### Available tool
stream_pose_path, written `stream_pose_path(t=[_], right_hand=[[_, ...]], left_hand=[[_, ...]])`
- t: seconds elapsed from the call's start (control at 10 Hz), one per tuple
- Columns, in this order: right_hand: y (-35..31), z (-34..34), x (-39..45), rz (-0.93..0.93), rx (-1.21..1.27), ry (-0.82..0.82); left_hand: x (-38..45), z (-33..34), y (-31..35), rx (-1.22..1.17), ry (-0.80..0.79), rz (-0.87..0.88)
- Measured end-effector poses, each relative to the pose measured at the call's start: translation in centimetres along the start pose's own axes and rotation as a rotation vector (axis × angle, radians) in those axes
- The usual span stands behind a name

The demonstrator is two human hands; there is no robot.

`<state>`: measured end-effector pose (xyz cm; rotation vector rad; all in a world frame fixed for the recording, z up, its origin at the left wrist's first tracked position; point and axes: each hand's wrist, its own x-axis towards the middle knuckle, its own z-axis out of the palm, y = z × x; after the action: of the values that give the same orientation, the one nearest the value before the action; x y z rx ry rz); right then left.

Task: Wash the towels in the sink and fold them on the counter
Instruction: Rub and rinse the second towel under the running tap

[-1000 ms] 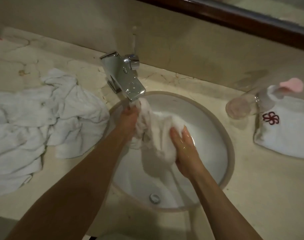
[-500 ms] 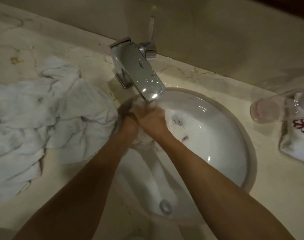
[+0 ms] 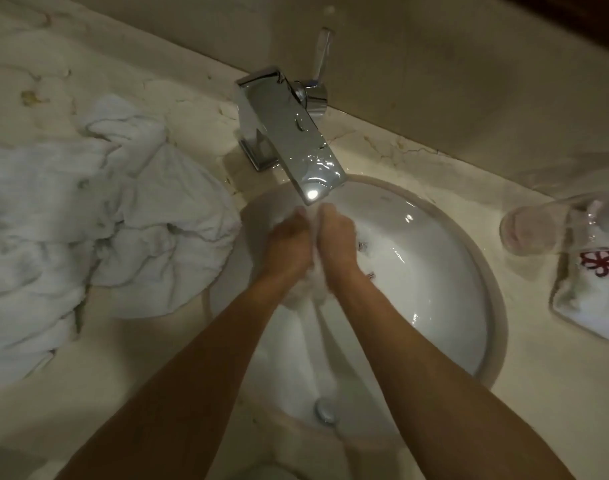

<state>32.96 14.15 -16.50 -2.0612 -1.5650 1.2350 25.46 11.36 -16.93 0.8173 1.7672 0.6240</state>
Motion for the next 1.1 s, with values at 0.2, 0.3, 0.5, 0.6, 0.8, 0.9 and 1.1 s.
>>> stream_pose_path(t=[0.2,0.3,0.5,0.6,0.8,0.9,1.1], right_hand=[[0.8,0.9,1.1,0.144,0.025,0.089],[0.5,0.7,1.9,0.052,-0.063,-0.041],[4.3,0.7,-0.3,0.087,-0.056,-0.003],[7.0,-0.7,-3.4,0.382,0.672,-0.094],[11.1,-3.1,-8.0,0.675,1.080,-0.477],[8.6,-3.0,-7.0,0.526,0.743,-0.336],[1.6,-2.2,-6.8,0.211,0.553,-0.256]], left_hand=[[-2.4,-0.8,0.8,-0.142,-0.041,-0.058],[-2.2,-1.0,1.2,-0.173,0.029,-0.109],[-3.0,0.2,-1.8,-0.101,-0.175,-0.140],[-6.3,-0.7,-4.8,-0.089,-0.262,-0.165],[-6.2,-1.4,-6.4,-0.833,-0.319,-0.520],[-4.4,-1.1,-5.0,-0.739,-0.318,-0.549],[-0.3,-0.9,-1.0,-0.303,-0.017,-0.257]])
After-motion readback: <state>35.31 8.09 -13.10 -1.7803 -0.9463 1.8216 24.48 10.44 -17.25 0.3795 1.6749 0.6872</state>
